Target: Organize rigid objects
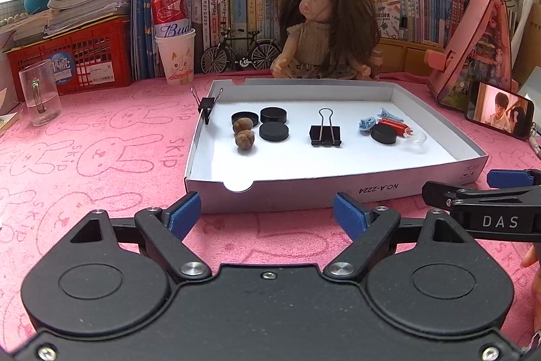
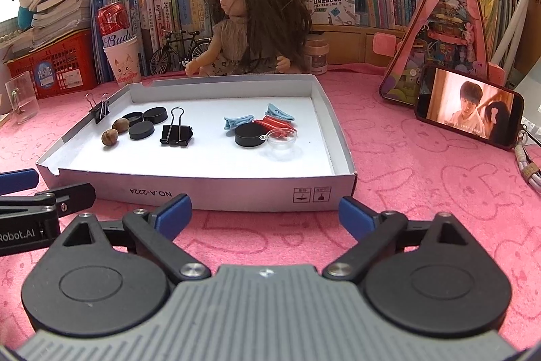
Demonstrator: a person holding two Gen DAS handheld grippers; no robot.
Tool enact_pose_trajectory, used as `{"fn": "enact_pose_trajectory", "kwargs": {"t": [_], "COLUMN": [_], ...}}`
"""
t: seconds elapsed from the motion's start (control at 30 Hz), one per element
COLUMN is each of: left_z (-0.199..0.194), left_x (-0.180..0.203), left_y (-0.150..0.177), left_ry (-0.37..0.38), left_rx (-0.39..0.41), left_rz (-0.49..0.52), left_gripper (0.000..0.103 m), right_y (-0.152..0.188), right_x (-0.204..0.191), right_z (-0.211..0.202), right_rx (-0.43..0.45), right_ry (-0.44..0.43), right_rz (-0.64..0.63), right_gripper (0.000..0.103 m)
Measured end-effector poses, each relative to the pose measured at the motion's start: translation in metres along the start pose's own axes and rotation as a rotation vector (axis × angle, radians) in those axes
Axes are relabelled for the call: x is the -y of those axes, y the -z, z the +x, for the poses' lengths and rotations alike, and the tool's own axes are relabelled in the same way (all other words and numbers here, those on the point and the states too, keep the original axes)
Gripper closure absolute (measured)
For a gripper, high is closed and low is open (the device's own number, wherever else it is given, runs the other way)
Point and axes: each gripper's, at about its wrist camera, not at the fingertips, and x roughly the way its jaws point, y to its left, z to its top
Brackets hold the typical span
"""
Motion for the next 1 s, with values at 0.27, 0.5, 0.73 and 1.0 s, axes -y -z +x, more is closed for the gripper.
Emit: {"fn": "enact_pose_trajectory", "kwargs": {"t": [0.27,0.5,0.73,1.0], "left_z": [0.018,0.022,0.024,0.026], "left_x": [-0.003,-0.005,-0.006,-0.006], "left_y": [-0.001,-0.002,-0.001,-0.002], "left_ry": [-0.050,-0.057,-0.063,-0.064], "left_rx": [-0.090,-0.103,-0.113,-0.121], "left_rz": [-0.020,-0.029,-0.035,-0.039], "left_gripper": [0.018,0.012,0.005,0.001], "right_y": [0.000,0.000,0.001,0.000], "right_x": [0.007,0.000,-0.006,-0.006], "right_z": [0.011,0.014,0.015,0.016], "right_rx": [-0.073,-0.091,-0.103,-0.104], "right_ry": [0.009,0.030,0.046,0.046], "right_rz": [0.047,0.006,-0.021,-0.023], "right_gripper": [0.000,0.000,0.000,0.000]}}
